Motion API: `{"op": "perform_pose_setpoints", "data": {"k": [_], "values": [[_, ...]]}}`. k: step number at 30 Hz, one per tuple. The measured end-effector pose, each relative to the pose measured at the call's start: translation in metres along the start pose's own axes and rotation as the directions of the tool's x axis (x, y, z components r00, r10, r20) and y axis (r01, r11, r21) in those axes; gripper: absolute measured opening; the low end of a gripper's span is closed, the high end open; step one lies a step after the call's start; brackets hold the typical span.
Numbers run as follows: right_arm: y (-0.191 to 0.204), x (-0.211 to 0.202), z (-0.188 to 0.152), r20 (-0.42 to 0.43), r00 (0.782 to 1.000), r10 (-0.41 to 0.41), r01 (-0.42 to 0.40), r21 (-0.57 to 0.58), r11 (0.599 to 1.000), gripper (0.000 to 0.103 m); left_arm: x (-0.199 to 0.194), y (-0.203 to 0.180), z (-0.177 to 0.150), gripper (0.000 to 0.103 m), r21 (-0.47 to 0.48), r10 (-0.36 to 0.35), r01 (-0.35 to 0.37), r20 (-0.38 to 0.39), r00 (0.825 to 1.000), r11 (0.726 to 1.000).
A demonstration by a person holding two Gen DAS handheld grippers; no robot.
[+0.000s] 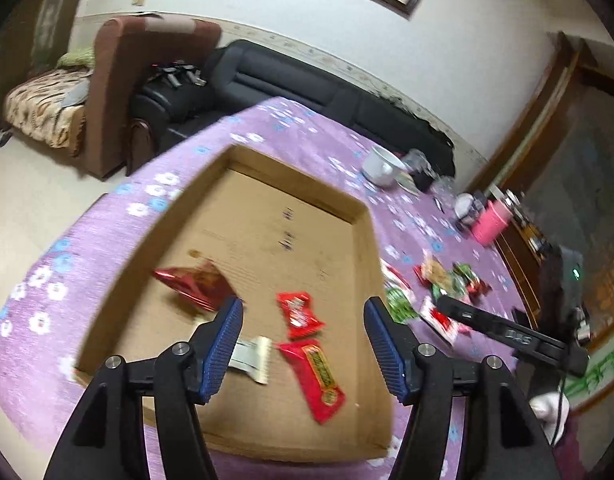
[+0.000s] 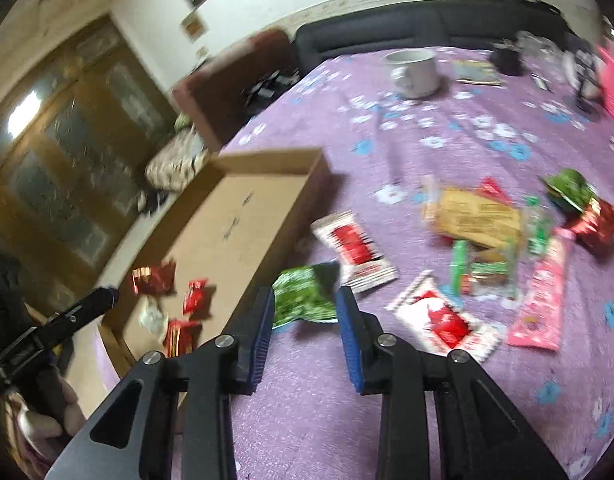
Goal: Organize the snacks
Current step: 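Grasp the green tea-flavour packet with the right tool, then grasp the white-and-red candy packet with the left tool while the right tool holds the green packet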
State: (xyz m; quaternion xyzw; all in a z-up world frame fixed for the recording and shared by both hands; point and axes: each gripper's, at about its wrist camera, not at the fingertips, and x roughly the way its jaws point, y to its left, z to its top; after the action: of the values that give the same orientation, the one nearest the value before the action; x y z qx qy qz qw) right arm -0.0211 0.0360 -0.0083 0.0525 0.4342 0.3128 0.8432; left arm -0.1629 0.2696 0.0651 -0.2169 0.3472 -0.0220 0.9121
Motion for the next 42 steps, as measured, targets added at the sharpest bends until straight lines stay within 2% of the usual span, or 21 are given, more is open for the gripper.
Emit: {"op": "perform_pose_setpoints", "data": {"k": [5,7,9,11,17,21,23,26,28,32,35,37,39,41,42], "values": [[0.021,0.032,0.001,-0.016,0.996,-0.087,0.084,-0.123,0.989,0.041,0.001,-0.02,-0.005,0.066,0.058,-0.019,0.02,-0.018,1.0,0.998],[0.019,0.044,0.001,-0.04,0.997,-0.066,0.061,-0.119,0.991,0.041,0.0,-0.025,-0.006,0.066,0.073,-0.025,0.026,-0.019,1.0,0.997],[0.015,0.05,0.001,-0.065,0.997,-0.038,0.031,-0.102,0.994,0.031,0.0,-0.03,-0.006,0.066,0.085,-0.03,0.031,-0.021,0.999,0.996],[0.009,0.046,-0.001,-0.064,0.998,-0.02,0.016,-0.072,0.997,0.03,0.001,-0.033,-0.007,0.066,0.096,-0.035,0.037,-0.026,0.999,0.995],[-0.013,0.003,-0.03,-0.071,0.997,0.021,-0.023,-0.021,1.0,0.03,0.016,-0.061,-0.011,0.066,0.147,-0.08,0.092,-0.087,0.993,0.985],[-0.043,-0.036,-0.054,-0.045,0.999,-0.021,0.02,-0.003,1.0,0.03,0.034,-0.094,-0.016,0.066,0.216,-0.106,0.135,-0.139,0.985,0.967],[-0.064,-0.051,-0.06,-0.011,0.998,-0.066,0.066,0.025,0.997,0.029,0.046,-0.11,-0.02,0.066,0.243,-0.115,0.155,-0.17,0.979,0.957],[-0.1,-0.063,-0.064,0.022,0.994,-0.105,0.102,0.111,0.989,0.029,0.071,-0.135,-0.028,0.066,0.263,-0.118,0.181,-0.239,0.964,0.948],[-0.122,-0.068,-0.065,0.057,0.994,-0.093,0.082,0.173,0.982,0.029,0.089,-0.149,-0.031,0.066,0.255,-0.115,0.189,-0.278,0.954,0.948],[-0.148,-0.074,-0.067,0.105,0.993,-0.049,0.02,0.256,0.967,0.029,0.119,-0.17,-0.032,0.066,0.234,-0.089,0.168,-0.313,0.946,0.958],[-0.154,-0.077,-0.066,0.122,0.991,-0.06,0.025,0.269,0.963,0.029,0.143,-0.185,-0.029,0.066,0.225,-0.064,0.14,-0.315,0.947,0.964],[-0.156,-0.08,-0.067,0.134,0.989,-0.062,0.023,0.279,0.96,0.029,0.159,-0.194,-0.028,0.066,0.258,0.002,0.079,-0.299,0.954,0.963],[-0.159,-0.082,-0.068,0.141,0.989,-0.053,0.01,0.29,0.957,0.029,0.175,-0.204,-0.033,0.067,0.315,0.062,0.034,-0.289,0.955,0.948],[-0.161,-0.084,-0.07,0.141,0.989,-0.048,0.004,0.298,0.955,0.029,0.178,-0.214,-0.04,0.067,0.394,0.098,0.009,-0.25,0.963,0.919],[-0.161,-0.083,-0.07,0.139,0.989,-0.046,0.002,0.301,0.954,0.029,0.175,-0.22,-0.045,0.056,0.446,0.117,0.0,-0.236,0.965,0.895]]}}
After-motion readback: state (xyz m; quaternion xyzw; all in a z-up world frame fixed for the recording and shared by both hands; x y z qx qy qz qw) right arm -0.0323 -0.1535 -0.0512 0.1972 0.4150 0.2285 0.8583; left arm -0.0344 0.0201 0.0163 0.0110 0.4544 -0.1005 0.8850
